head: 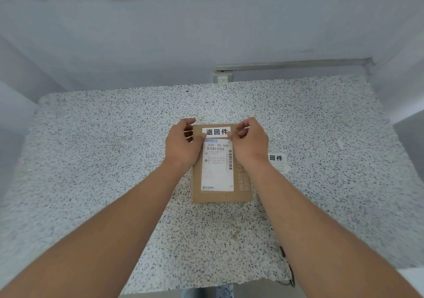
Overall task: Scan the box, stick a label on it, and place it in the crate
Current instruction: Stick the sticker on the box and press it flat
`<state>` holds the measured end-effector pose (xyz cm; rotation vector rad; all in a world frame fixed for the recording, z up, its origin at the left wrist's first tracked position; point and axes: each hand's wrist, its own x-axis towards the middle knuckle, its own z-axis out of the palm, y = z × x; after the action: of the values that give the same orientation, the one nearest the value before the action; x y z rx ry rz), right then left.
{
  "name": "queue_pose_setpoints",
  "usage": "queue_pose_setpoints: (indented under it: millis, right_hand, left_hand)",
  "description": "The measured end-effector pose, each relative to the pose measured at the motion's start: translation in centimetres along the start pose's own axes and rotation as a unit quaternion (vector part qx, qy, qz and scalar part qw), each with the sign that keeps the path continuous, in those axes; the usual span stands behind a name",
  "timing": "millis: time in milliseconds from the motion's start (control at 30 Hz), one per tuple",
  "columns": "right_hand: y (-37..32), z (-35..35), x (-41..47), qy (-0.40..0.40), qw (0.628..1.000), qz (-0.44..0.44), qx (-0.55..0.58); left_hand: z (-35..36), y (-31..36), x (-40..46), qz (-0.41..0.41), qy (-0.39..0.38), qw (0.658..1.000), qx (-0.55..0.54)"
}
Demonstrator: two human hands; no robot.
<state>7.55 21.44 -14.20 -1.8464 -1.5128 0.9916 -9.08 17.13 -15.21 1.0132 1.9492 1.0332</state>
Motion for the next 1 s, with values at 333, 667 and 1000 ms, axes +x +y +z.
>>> queue_pose_setpoints:
  millis: [333,667,1000]
  right_hand:
    - [0.2,-0.1,-0.7,-0.006,1.0,-0.016,-0.02]
    - [1.7,-1.3,-3.7,-0.018,0.985,-0.135,-0.109]
    - [4.0,-2.3,-7.4,-0.096,0.959,-0.103,-0.245]
  left_hand:
    - [-0.1,0.2,-0.9,0.008,-0.007,1.0,0.005]
    - [-1.0,-0.3,-3.6,0.041,-0.037,0.991,0.124]
    - [-2.3,-1.8,-7.5,0.114,-0.139,0.929,0.325]
